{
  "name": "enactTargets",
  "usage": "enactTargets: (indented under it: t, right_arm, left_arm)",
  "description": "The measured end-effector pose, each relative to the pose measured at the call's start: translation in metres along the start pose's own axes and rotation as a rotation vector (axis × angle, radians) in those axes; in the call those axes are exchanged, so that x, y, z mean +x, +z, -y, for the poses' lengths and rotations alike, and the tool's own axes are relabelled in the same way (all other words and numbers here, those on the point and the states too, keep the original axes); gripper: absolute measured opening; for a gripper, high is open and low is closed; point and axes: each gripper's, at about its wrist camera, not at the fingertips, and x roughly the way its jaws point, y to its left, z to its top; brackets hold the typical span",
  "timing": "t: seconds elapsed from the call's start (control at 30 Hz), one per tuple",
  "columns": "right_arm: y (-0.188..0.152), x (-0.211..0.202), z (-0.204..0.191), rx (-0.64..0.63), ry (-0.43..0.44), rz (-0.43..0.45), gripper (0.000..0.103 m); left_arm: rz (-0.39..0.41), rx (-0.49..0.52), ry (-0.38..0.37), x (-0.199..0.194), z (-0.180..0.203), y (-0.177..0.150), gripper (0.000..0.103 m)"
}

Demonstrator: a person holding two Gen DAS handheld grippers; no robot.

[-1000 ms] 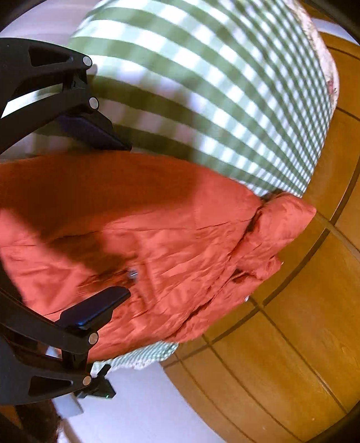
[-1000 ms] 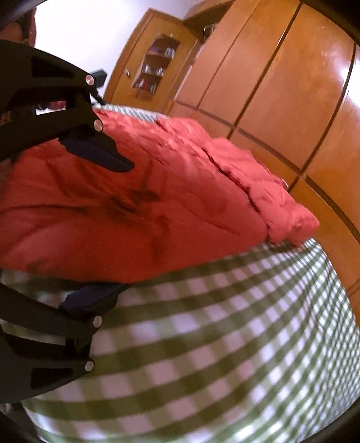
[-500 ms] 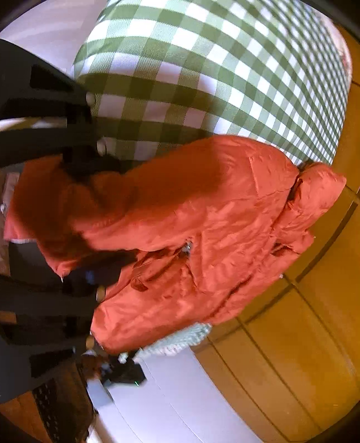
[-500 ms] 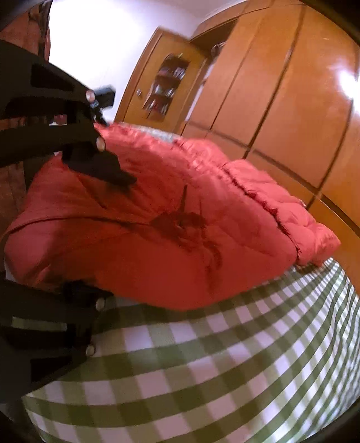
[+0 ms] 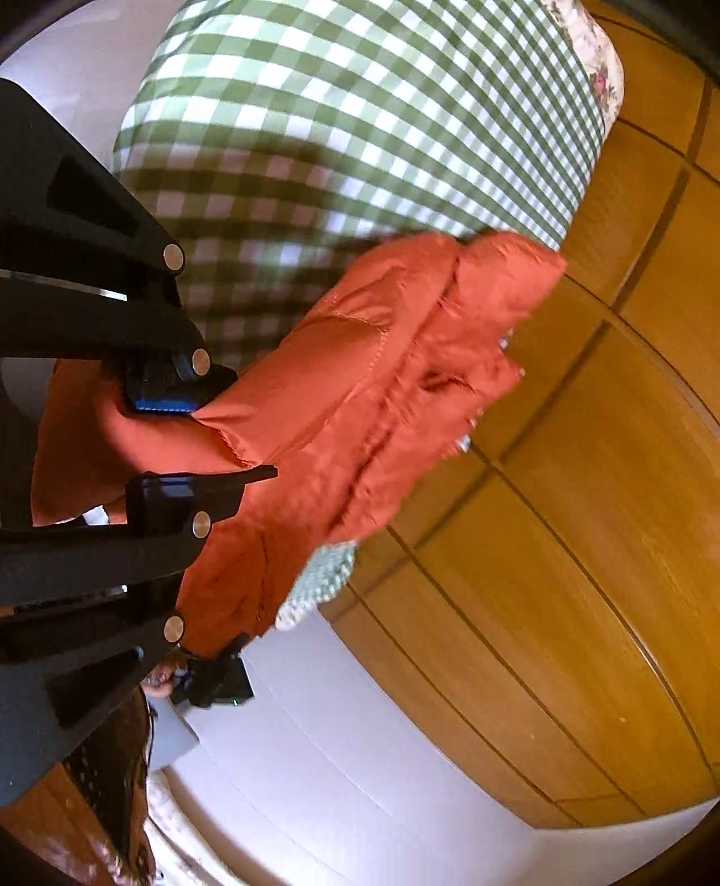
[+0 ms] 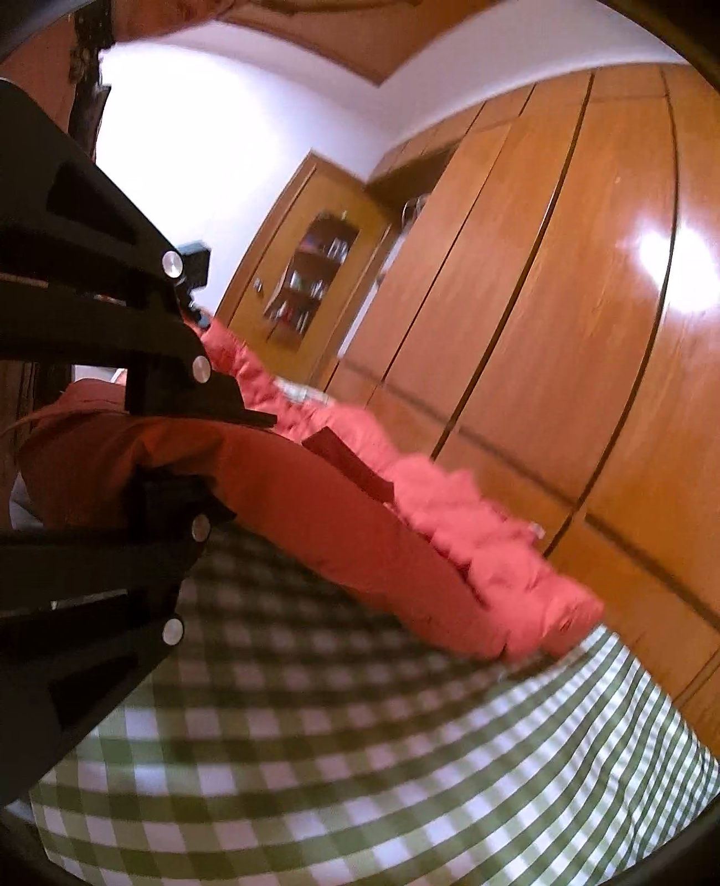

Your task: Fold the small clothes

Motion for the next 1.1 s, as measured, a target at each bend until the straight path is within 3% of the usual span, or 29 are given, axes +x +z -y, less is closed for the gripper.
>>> enactTargets:
  t: [0.27, 0.5, 0.73, 0.87, 0.97, 1.1]
  right_arm:
    - [-0.002, -0.031, -0.019, 0.035, 0.158, 0.073, 0.013]
    - [-0.015, -0.071, -0.049, 0.032, 0.295, 0.163, 0.013]
    - [-0.022, -0.092, -0.056, 0.037, 0.437, 0.231, 0.013]
    - [-0.002, -0.077, -0.038, 0.1, 0.431, 0.248, 0.013]
    - [0.022, -0.055, -0.021, 0.159, 0.396, 0.248, 0.013]
    - [0.054, -0.026, 0.001, 0.213, 0.353, 0.249, 0.013]
  left_arm:
    - [0.114, -0.06, -0.132, -0.037, 0.02, 0.002, 0.014]
    - [0.254, -0.2, -0.329, -0.071, 0.029, -0.008, 0.014]
    - [0.33, -0.367, -0.489, -0.089, 0.024, -0.011, 0.014]
    - [0.355, -0.487, -0.487, -0.075, -0.003, -0.001, 0.014]
    - [0.325, -0.621, -0.431, -0.045, -0.03, 0.014, 0.014]
    - [0.301, -0.626, -0.386, -0.016, -0.045, 0.042, 0.014]
